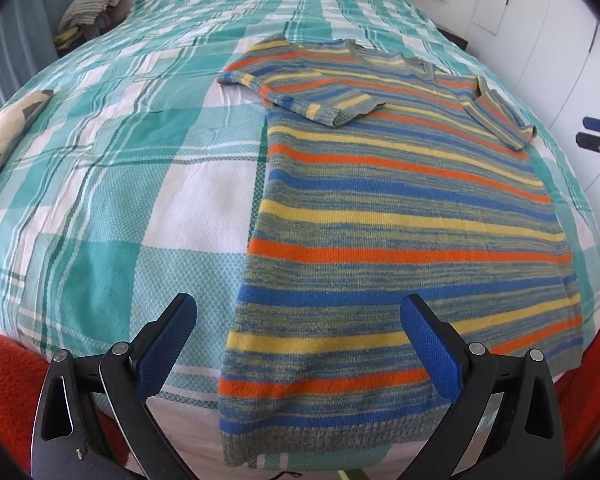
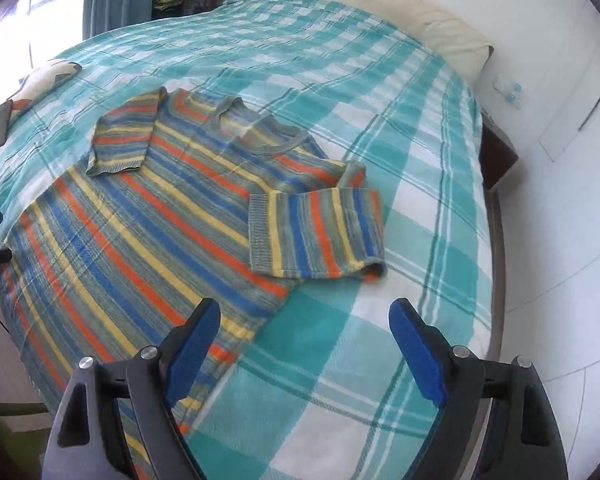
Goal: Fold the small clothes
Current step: 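Open both grippers, lay the hem flat and lift away, then grasp the sleeve cuff with the right gripper and fold it across the body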
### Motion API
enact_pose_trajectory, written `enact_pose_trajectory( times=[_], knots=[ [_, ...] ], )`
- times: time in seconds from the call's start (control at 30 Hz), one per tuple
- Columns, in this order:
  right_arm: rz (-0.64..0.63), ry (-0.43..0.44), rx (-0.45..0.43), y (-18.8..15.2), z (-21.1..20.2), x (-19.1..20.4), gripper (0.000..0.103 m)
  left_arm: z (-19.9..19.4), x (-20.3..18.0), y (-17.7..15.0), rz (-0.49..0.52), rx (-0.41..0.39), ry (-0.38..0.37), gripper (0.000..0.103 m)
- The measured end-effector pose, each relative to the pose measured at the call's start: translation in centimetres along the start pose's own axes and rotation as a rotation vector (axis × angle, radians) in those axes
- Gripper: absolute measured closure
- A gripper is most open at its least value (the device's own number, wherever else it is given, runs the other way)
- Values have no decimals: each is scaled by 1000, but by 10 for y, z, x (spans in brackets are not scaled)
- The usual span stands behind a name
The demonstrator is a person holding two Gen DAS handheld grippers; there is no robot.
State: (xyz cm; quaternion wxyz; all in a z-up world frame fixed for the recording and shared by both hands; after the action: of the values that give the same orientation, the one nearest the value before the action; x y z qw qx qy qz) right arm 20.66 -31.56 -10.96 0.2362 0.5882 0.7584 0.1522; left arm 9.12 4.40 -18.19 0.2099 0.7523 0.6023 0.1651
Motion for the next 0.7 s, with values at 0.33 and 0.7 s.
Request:
enact_pose_trajectory(
  times=[0.33, 0.7],
  knots=[
    [276, 103, 49, 12, 122, -17, 99, 11, 1, -8, 7, 63, 36, 1],
    [1031, 64, -95, -120, 1, -248, 99, 15, -6, -6, -4, 73, 0, 1]
  ],
)
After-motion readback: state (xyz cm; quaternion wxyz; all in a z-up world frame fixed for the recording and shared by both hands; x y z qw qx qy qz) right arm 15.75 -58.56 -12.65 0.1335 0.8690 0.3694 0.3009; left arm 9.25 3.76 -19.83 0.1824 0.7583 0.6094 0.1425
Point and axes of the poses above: each gripper's, at about its wrist camera, not at the fingertips, and z roughly the way its jaws point, x to its left, y to its top, the point moved 4 cm from there along z, roughly the way its jaws point, and after that the axes turned 6 degrees about z, right-handed, at the moved point
